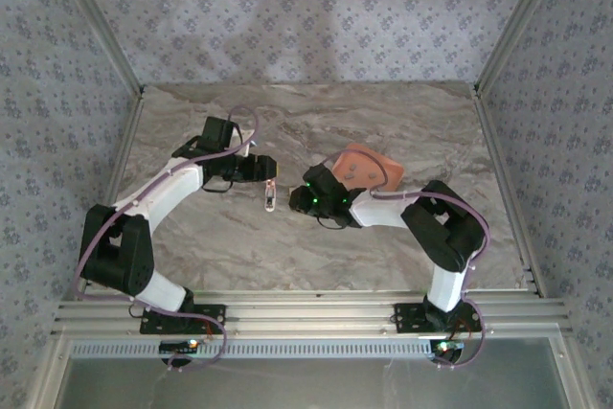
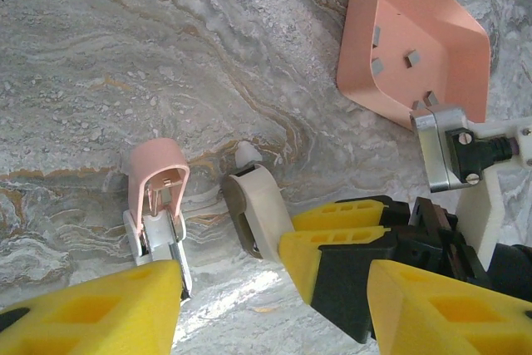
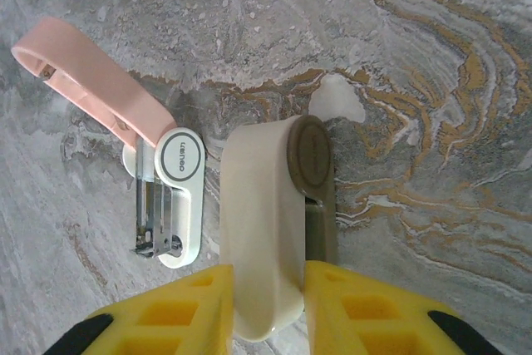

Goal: Load the staples into the stapler

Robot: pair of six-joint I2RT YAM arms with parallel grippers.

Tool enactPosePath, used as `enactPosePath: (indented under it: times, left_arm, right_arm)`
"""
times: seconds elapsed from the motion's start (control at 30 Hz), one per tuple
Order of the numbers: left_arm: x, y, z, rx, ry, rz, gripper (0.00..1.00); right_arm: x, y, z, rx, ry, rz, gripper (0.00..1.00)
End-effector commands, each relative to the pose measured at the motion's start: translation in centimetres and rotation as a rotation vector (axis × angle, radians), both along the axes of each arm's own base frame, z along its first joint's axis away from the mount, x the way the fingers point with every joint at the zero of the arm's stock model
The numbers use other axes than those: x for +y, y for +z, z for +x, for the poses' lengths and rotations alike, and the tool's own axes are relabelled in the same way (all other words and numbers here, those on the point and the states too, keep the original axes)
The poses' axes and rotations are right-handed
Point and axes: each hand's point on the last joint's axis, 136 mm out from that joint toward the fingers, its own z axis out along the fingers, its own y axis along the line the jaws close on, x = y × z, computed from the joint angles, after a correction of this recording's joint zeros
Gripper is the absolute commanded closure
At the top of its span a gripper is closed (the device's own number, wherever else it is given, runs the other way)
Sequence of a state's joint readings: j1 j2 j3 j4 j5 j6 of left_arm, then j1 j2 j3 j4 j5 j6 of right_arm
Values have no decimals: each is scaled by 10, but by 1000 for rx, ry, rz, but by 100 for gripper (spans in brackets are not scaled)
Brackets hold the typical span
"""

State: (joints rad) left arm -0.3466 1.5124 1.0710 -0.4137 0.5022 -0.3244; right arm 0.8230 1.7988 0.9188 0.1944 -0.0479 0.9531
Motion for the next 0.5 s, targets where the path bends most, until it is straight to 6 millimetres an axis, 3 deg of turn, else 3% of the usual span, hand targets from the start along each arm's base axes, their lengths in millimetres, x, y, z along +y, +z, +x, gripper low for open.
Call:
enactPosePath:
  times: [0.0,0.27,0.47]
  left_arm:
    - [0,11,-1,-30,-5,-32,39]
    - [1,15,0,-42,-4,-30,39]
    - [2,17,0,-51,-2,-22,39]
  right_arm:
    - [-28,-35,-20,84,-1,-155,69]
    - [-9,25,0,-67,37,-146,53]
    - [-6,37,0,-111,58,-255,45]
